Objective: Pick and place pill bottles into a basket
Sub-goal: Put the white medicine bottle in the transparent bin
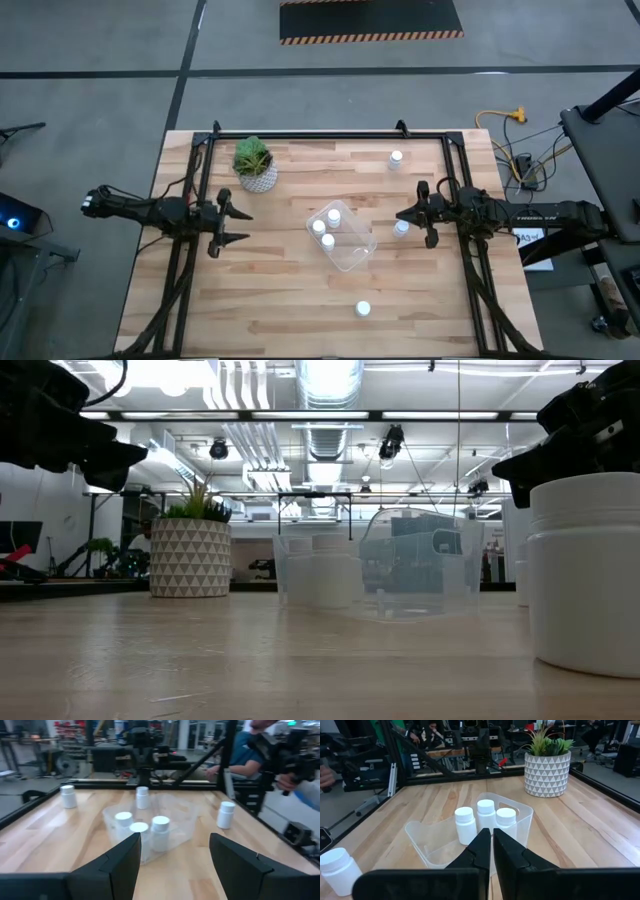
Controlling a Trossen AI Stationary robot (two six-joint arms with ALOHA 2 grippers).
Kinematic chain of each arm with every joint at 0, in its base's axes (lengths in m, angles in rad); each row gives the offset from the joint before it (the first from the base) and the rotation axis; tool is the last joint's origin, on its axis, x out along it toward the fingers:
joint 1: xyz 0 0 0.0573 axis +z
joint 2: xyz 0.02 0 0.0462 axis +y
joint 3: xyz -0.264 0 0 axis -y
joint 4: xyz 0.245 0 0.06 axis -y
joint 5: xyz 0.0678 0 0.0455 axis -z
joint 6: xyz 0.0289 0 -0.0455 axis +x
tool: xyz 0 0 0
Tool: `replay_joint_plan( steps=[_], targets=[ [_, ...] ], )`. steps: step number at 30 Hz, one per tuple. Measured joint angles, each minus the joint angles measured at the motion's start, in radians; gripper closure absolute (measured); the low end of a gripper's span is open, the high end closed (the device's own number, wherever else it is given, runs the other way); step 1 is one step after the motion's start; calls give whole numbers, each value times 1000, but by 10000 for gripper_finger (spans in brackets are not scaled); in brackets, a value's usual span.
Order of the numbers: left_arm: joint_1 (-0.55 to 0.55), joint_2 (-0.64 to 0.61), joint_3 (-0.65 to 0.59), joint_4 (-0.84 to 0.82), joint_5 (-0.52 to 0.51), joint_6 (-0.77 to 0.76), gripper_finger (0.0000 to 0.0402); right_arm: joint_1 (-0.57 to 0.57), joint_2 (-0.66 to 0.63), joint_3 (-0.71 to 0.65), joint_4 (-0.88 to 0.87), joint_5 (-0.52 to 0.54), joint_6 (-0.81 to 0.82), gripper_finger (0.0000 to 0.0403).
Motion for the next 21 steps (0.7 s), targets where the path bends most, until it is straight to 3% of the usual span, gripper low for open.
replay_joint_plan(
  steps=[17,21],
  targets=[
    [0,-8,-26,73,28,45,183,0,0,0,0,1,1,390],
    [0,-10,-26,73,27,46,183,0,0,0,0,47,8,390]
  ],
)
